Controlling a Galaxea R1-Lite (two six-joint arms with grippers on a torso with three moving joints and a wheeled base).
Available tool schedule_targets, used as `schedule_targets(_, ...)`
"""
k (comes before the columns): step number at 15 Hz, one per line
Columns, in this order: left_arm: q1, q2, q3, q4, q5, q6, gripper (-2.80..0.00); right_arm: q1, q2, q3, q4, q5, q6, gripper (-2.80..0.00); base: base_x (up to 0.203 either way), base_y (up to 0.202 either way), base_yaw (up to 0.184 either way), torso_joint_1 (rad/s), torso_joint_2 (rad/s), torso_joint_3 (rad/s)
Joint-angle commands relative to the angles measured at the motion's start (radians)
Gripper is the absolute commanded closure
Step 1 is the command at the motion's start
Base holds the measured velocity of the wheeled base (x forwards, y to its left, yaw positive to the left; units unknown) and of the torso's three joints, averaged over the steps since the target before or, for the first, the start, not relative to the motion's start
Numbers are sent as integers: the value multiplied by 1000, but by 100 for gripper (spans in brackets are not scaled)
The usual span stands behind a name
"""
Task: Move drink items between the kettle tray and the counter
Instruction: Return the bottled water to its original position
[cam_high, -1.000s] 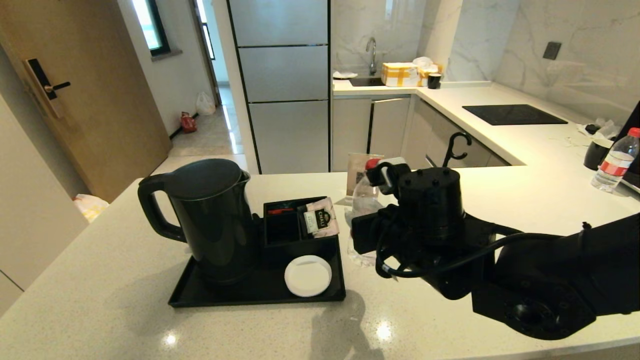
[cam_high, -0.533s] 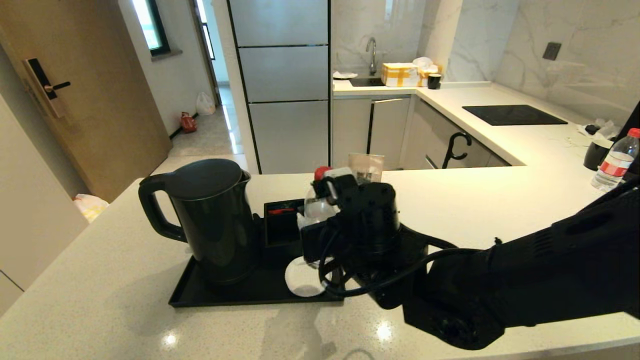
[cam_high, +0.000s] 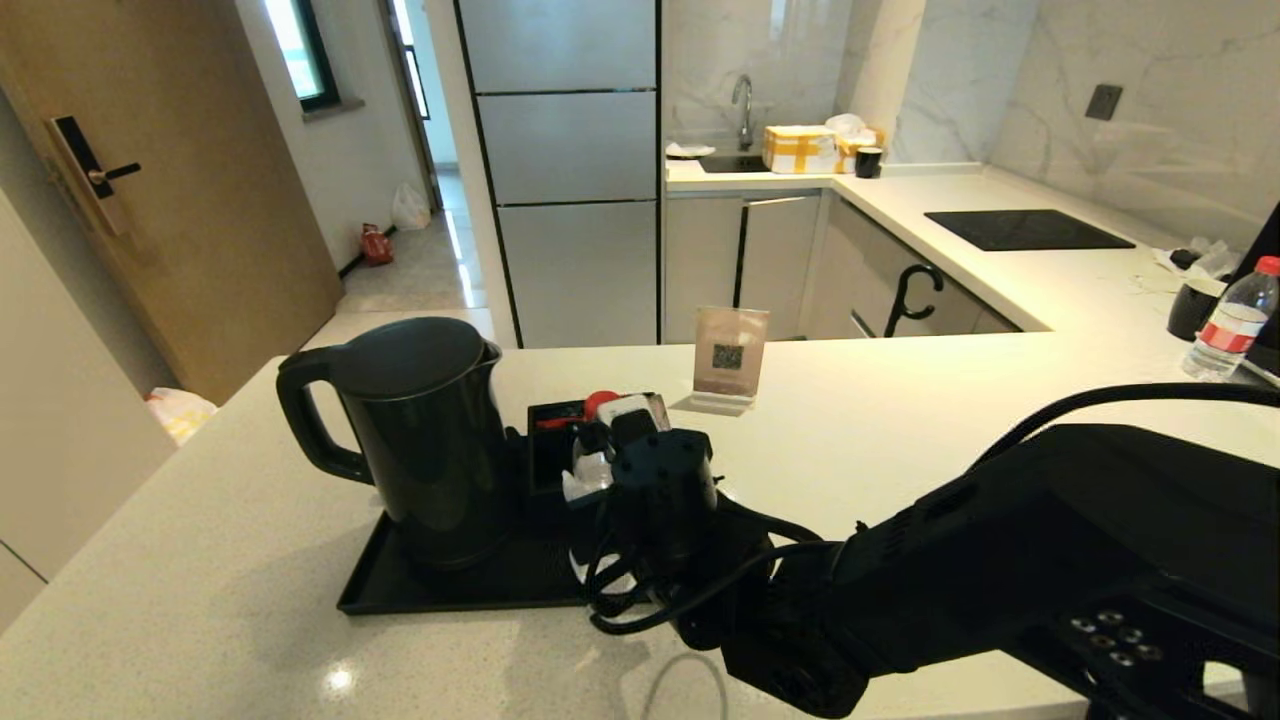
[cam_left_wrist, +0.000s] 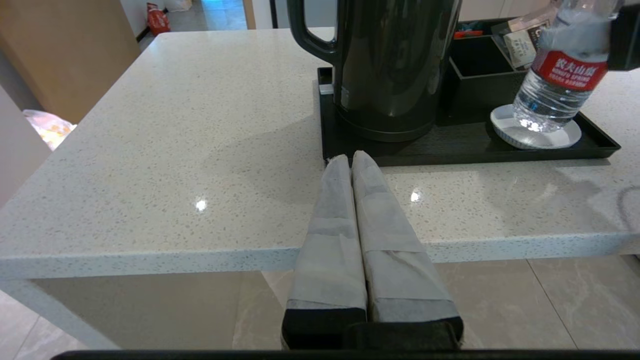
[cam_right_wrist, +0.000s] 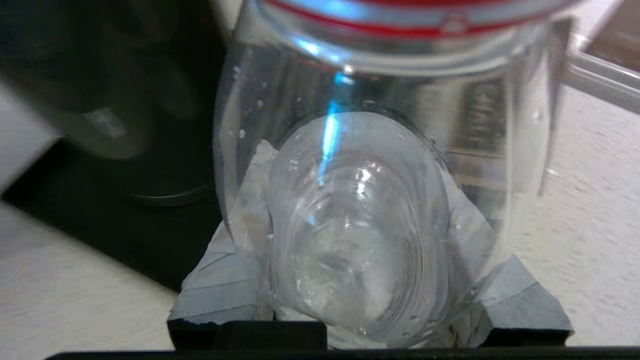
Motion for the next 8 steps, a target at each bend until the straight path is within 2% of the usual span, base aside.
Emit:
schedule_targets(1,0,1,0,0,0,0,0,3,29,-12,-5,-1,1,0,0,0,0,0,0,0)
schedule_targets(5,0,1,0,0,0,0,0,-3,51,-28,6,-1,0,0,0,0,0,0,0,0)
schedule_targets(6,0,1,0,0,0,0,0,-3,51,-27,6,-1,1,-280,0,0,0,0,0,0)
schedule_targets(8,0,1,0,0,0,0,0,-3,51,-28,4,-1,1,-280,0,0,0,0,0,0)
